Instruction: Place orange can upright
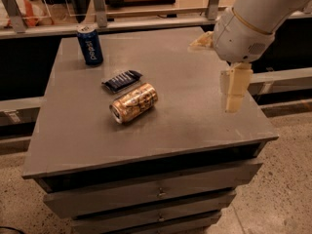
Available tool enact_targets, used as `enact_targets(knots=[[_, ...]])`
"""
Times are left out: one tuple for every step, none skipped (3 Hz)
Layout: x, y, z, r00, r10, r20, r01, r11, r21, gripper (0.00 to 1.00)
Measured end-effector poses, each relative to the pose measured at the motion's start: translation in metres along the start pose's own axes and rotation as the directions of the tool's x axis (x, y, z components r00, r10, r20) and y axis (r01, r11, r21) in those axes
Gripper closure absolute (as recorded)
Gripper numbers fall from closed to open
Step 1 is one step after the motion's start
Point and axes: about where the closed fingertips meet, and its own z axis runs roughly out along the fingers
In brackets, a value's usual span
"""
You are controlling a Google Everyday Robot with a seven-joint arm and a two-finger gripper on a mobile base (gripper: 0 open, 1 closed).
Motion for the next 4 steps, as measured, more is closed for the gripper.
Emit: enact_targets(knots=[[-0.027, -0.015, 0.019, 0.991, -0.12, 0.057, 0.121, 0.9924, -0.021, 0.0], [-0.05, -0.02, 0.036, 0.976, -0.197, 0.091, 0.202, 0.9785, -0.042, 0.0], [-0.075, -0.019, 0.05, 0.957, -0.269, 0.11, 0.277, 0.9591, -0.059, 0.0], [-0.093, -0.017, 0.064, 0.943, -0.316, 0.107, 0.323, 0.9441, -0.065, 0.0]])
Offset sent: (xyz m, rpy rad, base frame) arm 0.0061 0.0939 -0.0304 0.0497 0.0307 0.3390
